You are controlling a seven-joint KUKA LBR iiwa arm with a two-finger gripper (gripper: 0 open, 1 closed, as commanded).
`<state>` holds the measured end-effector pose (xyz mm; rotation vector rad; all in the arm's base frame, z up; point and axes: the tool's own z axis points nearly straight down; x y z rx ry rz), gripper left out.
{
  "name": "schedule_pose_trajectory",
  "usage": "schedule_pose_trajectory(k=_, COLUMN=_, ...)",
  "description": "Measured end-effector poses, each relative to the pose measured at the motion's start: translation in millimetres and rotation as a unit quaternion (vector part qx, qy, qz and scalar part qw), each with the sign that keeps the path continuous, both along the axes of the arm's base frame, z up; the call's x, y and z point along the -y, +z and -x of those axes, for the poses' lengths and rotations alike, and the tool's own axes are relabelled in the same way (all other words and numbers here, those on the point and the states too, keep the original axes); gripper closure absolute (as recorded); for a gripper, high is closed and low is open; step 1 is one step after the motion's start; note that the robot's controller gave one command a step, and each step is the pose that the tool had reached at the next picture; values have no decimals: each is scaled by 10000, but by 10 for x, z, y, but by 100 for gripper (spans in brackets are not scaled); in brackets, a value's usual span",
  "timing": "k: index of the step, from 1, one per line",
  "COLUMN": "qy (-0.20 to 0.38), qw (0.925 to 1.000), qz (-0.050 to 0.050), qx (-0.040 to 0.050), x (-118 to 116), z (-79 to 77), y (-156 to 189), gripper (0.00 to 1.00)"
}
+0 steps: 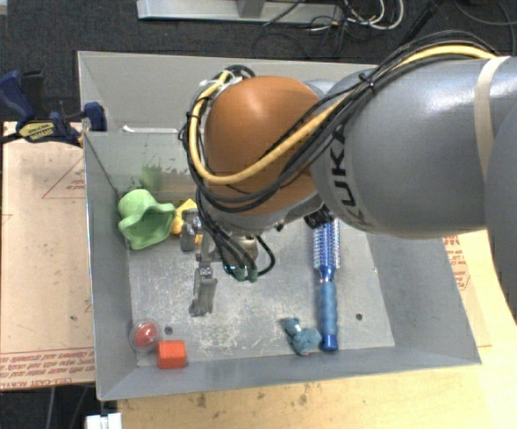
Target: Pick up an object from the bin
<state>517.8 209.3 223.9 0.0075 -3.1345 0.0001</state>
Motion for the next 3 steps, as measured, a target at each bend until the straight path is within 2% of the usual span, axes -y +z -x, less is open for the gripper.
schedule_pose_trajectory(k=1, qy=-292, qw=9996, qz=-2, qx=-3, x=25, z=235, y=-1560, gripper=0)
schedule_pose_trajectory(k=2, qy=-248, qw=9997, qz=-23, qx=55, x=-292, z=329, y=-1520, gripper=0)
schedule_pose_trajectory(k=3, qy=-272, qw=9996, qz=-25, qx=53, x=-279, z=322, y=-1517, gripper=100)
